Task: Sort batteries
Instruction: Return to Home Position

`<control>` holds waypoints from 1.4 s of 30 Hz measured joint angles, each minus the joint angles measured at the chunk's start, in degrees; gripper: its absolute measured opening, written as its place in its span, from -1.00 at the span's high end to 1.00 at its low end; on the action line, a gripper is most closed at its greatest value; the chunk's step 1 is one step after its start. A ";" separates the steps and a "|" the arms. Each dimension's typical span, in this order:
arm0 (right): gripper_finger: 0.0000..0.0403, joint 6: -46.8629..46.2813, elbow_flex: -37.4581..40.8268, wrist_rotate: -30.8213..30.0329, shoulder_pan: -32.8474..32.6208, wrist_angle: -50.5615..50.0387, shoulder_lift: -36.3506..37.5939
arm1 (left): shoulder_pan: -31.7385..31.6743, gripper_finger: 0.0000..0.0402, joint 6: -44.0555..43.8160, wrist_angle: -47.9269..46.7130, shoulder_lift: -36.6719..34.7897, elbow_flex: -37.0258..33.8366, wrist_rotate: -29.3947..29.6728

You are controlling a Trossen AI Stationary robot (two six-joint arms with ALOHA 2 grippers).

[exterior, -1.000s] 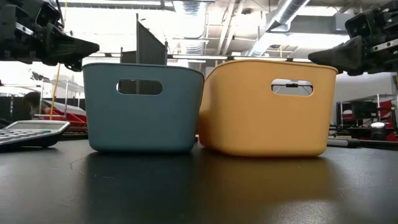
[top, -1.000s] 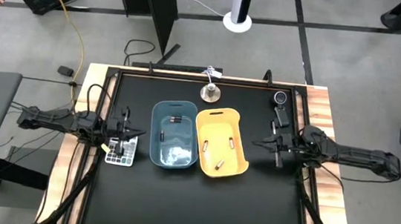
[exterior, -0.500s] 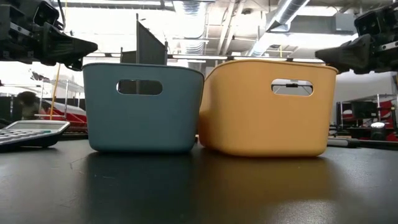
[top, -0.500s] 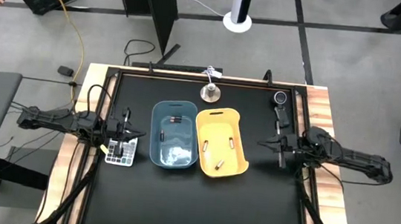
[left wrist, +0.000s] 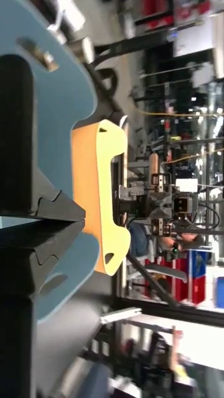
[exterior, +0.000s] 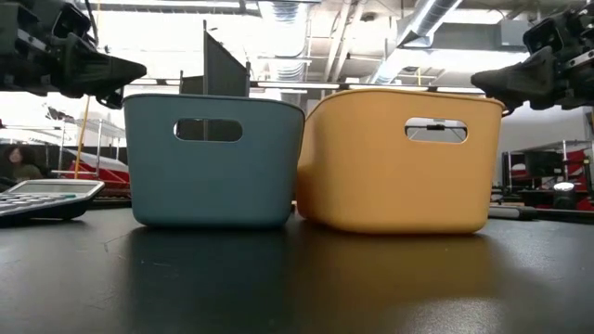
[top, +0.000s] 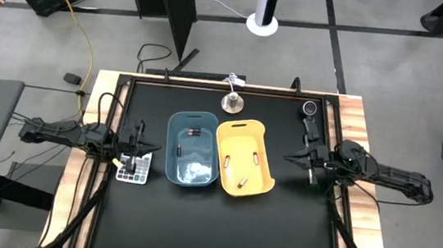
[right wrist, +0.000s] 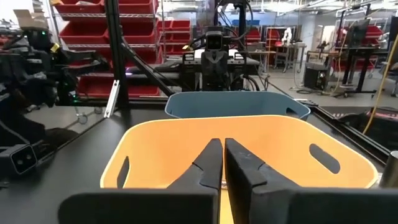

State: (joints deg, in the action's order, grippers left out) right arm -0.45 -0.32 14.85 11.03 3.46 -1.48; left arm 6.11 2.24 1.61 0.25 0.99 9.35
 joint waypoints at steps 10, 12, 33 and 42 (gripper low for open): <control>0.80 -0.02 0.02 0.00 0.00 -0.12 0.00 | 0.00 1.00 -7.43 0.00 0.00 0.00 0.37; 0.80 -0.02 0.02 0.00 0.00 -0.14 0.00 | 0.00 1.00 -7.43 0.00 0.00 0.00 0.41; 0.80 -0.14 0.02 0.00 0.00 -0.22 0.00 | 0.00 1.00 -7.45 0.02 0.00 0.00 0.50; 0.80 0.00 0.02 0.00 0.00 -0.22 0.00 | 0.02 1.00 -7.43 0.04 0.00 0.00 0.50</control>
State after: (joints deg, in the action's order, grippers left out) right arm -0.45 -0.30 14.85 11.03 3.25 -1.48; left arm 6.13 -5.20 1.65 0.25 0.99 9.85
